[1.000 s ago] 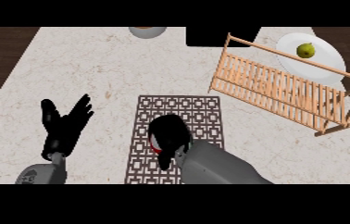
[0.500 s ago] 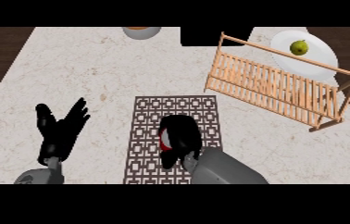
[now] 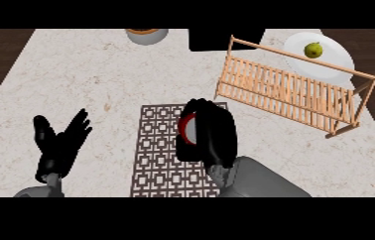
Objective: Pick the can from the placemat and place it in the tiered shelf
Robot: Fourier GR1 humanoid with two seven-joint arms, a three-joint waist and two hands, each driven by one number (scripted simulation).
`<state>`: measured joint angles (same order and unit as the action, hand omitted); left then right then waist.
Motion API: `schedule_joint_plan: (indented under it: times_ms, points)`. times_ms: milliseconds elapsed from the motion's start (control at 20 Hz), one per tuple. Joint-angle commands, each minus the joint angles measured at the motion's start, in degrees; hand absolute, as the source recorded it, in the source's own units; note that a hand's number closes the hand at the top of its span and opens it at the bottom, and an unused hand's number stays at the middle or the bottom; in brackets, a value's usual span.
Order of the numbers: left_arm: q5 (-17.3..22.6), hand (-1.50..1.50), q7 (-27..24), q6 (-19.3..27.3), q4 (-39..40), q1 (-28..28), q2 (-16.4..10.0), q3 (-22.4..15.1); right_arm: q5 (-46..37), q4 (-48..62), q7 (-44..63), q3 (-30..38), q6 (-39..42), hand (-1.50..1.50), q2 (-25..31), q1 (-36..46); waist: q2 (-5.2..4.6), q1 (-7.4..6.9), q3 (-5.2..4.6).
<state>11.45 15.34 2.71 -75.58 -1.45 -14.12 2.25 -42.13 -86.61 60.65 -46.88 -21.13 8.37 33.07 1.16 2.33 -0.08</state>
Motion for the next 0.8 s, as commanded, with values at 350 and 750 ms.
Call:
schedule_joint_plan:
  times_ms: [350, 750]
  points:
    - [0.2, 0.0, -0.5, -0.6, -1.2, 2.3, -0.5, 0.6, -14.5, -25.6, 23.6, 11.6, 19.7, 1.5, 1.3, 7.3, 0.26, 0.07, -0.05]
    - [0.0, 0.0, 1.7, -0.6, -1.8, -0.5, -0.3, 0.0, -9.4, -30.5, 22.2, 28.4, 30.6, 1.5, 5.7, 13.4, -0.39, -0.54, -0.05]
